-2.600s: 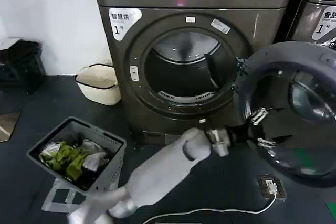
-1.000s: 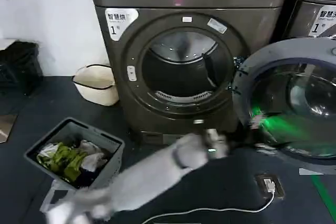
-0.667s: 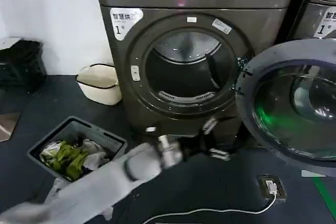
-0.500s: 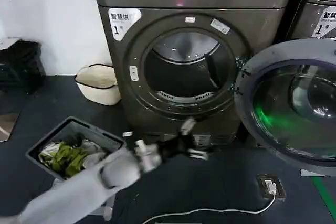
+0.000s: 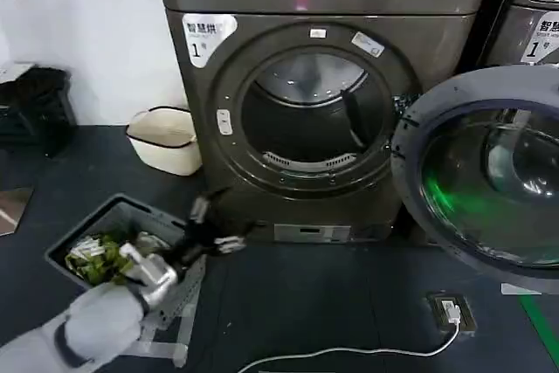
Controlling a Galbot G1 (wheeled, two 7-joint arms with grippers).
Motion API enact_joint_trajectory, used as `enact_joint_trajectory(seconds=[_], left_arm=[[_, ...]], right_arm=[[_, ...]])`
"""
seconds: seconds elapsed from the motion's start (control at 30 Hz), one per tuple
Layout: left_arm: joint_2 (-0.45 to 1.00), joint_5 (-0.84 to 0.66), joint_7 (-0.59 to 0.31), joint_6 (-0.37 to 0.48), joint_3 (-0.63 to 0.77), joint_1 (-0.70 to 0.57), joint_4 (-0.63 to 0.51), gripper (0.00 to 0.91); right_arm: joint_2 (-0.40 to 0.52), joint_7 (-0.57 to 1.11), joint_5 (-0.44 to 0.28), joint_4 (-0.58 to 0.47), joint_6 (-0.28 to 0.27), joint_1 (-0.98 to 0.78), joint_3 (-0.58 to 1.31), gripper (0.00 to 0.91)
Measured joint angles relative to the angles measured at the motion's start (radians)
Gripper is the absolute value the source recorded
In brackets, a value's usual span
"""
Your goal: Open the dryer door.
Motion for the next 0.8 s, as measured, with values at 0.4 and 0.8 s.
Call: enact_joint_trajectory(seconds=[0.4, 0.8], left_arm=[[-0.040, -0.571, -0.355, 0.416, -0.273, 0.075, -0.043, 0.907], [-0.026, -1.089, -0.614, 0.513, -0.465, 0.116, 0.003, 0.907]], right_arm=[[-0.022, -0.011, 0.010, -0.027, 0.002, 0.005, -0.019, 0.907], [-0.027, -0.041, 0.057, -0.025, 0.010, 0.011, -0.038, 0.907]])
